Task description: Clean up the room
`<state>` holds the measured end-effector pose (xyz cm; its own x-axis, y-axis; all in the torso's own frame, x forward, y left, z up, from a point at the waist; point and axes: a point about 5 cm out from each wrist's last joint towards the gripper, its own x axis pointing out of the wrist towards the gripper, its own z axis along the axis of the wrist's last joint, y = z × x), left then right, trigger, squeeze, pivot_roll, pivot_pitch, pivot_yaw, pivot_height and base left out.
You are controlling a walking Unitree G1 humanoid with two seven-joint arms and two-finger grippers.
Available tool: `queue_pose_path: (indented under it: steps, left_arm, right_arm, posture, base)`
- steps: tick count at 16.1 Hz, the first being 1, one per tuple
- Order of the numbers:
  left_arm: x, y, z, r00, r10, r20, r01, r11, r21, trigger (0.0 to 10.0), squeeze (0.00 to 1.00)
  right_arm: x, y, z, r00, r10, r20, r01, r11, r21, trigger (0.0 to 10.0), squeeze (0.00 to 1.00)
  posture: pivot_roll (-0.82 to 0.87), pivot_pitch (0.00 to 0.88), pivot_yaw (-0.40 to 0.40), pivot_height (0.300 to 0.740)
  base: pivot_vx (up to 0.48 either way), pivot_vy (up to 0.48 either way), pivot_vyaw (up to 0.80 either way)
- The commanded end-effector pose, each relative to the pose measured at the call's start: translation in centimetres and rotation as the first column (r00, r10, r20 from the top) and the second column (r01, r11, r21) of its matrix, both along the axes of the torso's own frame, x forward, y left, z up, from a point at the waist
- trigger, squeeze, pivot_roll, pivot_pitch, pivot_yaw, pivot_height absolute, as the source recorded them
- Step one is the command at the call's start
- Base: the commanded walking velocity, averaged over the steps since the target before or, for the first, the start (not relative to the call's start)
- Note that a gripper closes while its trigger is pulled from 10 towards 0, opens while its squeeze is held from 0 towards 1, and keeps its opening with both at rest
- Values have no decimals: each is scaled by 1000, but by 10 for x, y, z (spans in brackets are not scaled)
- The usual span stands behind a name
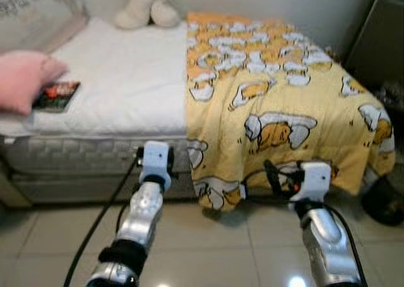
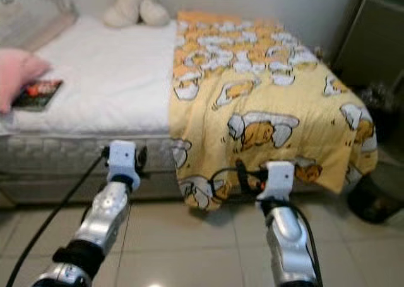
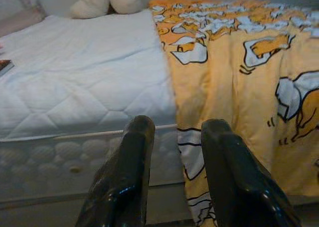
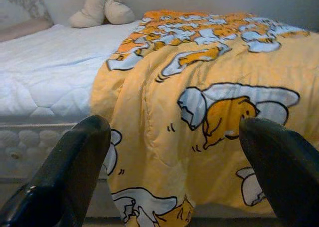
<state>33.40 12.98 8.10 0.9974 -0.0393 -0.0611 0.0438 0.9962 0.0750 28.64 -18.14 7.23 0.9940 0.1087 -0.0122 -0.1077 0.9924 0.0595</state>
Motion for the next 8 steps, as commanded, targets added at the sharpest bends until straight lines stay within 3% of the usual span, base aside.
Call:
queue_pose_path:
  steps: [1, 8]
  left_arm:
    - [6, -1, 8, 1000, -18, 18, 19, 1000, -15, 10000, 0]
    - [6, -7, 9, 998, -44, 34, 46, 998, -47, 10000, 0]
  right_arm:
    - [1, 1, 2, 1000, -1, 13, 1, 1000, -21, 10000, 0]
    - [-5, 1, -2, 1000, -5, 12, 5, 1000, -29, 10000, 0]
  posture:
    - [66, 0, 6, 740]
    - [53, 0, 7, 740]
  base:
    - [469, 0, 0]
    - [476, 0, 0]
